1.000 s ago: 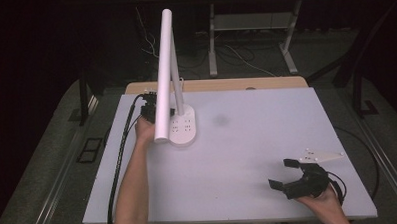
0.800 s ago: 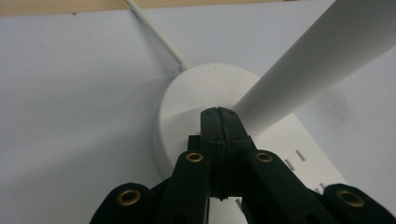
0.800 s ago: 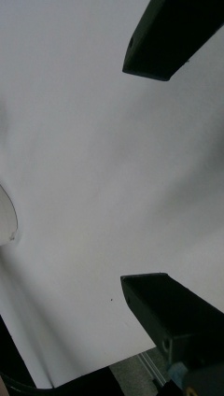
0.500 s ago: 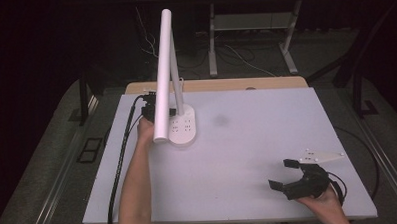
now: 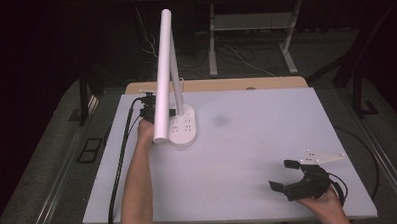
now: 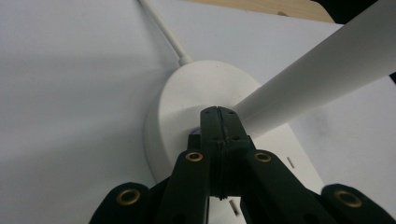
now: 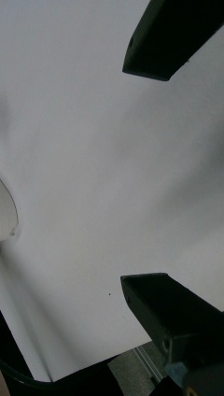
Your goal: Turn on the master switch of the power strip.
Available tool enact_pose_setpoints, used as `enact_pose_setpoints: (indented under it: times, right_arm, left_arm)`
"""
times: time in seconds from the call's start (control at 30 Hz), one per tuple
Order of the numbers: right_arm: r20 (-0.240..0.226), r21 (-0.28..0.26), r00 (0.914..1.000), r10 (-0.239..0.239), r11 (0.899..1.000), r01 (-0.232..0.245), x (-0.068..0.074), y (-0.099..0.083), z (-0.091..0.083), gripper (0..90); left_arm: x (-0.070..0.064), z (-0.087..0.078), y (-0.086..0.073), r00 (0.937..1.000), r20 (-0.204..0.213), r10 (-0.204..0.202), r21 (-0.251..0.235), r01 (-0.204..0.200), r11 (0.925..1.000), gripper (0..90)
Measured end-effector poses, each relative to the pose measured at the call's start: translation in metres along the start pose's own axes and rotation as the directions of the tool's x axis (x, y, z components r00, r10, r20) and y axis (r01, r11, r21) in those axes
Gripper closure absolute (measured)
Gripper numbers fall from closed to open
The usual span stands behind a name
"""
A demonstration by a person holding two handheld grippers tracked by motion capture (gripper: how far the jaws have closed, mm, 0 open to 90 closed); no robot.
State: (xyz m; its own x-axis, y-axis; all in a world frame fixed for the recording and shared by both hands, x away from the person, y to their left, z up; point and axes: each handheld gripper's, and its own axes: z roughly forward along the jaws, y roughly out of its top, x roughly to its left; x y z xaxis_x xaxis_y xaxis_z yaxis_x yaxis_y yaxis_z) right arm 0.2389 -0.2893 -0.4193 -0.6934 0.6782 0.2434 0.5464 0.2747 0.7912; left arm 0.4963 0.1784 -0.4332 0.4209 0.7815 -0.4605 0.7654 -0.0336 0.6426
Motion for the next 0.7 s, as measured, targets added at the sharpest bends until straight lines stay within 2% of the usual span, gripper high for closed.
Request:
enact_pose_setpoints:
  times: [0.13, 0.23, 0.3, 0.4, 0.53, 0.7]
  right_arm:
    - [0.002, -0.005, 1.0000, -0.003, 1.000, 0.003, 0.0002, -0.0002, -0.0003, 0.4]
    - [-0.002, 0.000, 1.0000, -0.002, 1.000, 0.002, 0.0003, -0.0002, 0.0003, 0.4]
    - [-0.002, 0.000, 1.0000, -0.004, 1.000, 0.004, 0.0005, 0.0000, 0.0007, 0.3]
    - [0.000, 0.000, 1.0000, -0.004, 1.000, 0.004, 0.0007, -0.0001, 0.0010, 0.4]
    - [-0.001, -0.001, 1.0000, -0.008, 1.000, 0.008, 0.0012, -0.0003, 0.0009, 0.3]
    - [-0.002, 0.004, 1.0000, 0.000, 1.000, 0.000, 0.0000, 0.0000, 0.0020, 0.4]
  left_arm:
    - [0.0017, -0.0012, -0.0001, 0.9992, 0.015, -0.036, 0.009, 0.036, 0.9993, 90.0]
    - [-0.0005, -0.0014, 0.0007, 1.0000, -0.003, -0.008, 0.015, 0.008, 0.9999, 90.0]
    - [-0.0012, -0.0014, 0.0009, 1.0000, -0.009, 0.000, 0.018, 0.000, 0.9998, 90.0]
    - [-0.0036, -0.0005, 0.0023, 0.9992, -0.040, 0.009, 0.026, -0.008, 0.9996, 90.0]
    - [0.0005, -0.0009, 0.0004, 0.9999, -0.011, -0.011, 0.012, 0.012, 0.9999, 90.0]
    - [0.0009, -0.0012, -0.0016, 0.9999, -0.008, -0.008, -0.004, 0.008, 1.0000, 90.0]
